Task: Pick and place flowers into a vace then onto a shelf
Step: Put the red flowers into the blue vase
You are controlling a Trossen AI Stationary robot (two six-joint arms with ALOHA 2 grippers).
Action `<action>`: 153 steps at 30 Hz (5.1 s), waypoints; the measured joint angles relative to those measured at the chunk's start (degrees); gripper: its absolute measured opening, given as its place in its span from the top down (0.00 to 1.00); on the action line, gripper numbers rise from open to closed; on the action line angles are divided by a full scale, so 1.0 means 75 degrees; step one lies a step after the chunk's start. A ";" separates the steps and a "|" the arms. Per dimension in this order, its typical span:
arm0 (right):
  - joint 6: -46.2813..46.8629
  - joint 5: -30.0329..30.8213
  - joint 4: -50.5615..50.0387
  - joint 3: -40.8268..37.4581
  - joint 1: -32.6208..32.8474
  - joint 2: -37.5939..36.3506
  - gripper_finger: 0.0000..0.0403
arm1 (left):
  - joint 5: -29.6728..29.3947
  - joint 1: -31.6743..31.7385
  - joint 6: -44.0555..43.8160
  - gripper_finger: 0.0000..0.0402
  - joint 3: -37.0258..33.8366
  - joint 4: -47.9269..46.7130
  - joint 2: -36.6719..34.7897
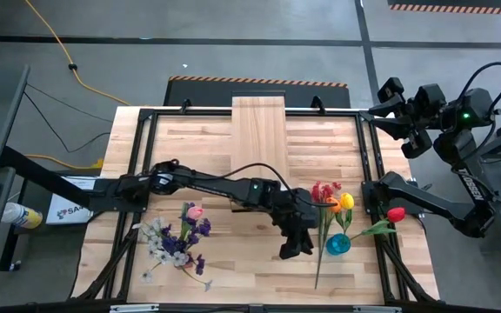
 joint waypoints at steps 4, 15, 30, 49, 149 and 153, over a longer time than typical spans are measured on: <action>0.0000 0.0002 0.0000 0.0000 -0.0001 0.0000 0.72 | 0.0037 0.0000 0.0048 0.67 -0.0003 0.0089 0.0177; 0.0000 0.0002 0.0003 0.0000 -0.0002 0.0000 0.72 | 0.0427 0.0000 -0.0016 0.67 0.0001 0.0161 0.0564; 0.0000 0.0002 0.0000 0.0000 -0.0001 0.0000 0.72 | -0.0189 -0.0112 0.0065 0.67 -0.0002 -0.0071 0.0664; 0.0000 0.0060 0.0000 0.0000 0.0000 0.0000 0.72 | -0.0284 -0.0315 0.0130 0.67 -0.0005 0.0150 0.0953; -0.4010 0.0800 -0.6267 -0.0003 -0.0005 0.0521 0.72 | -0.1742 -0.0756 -0.3606 0.67 0.0001 0.0348 0.2131; -0.4708 0.2276 -0.7842 -0.0003 -0.0005 0.0653 0.72 | -0.1682 -0.0755 -0.3813 0.67 0.0001 0.0353 0.2128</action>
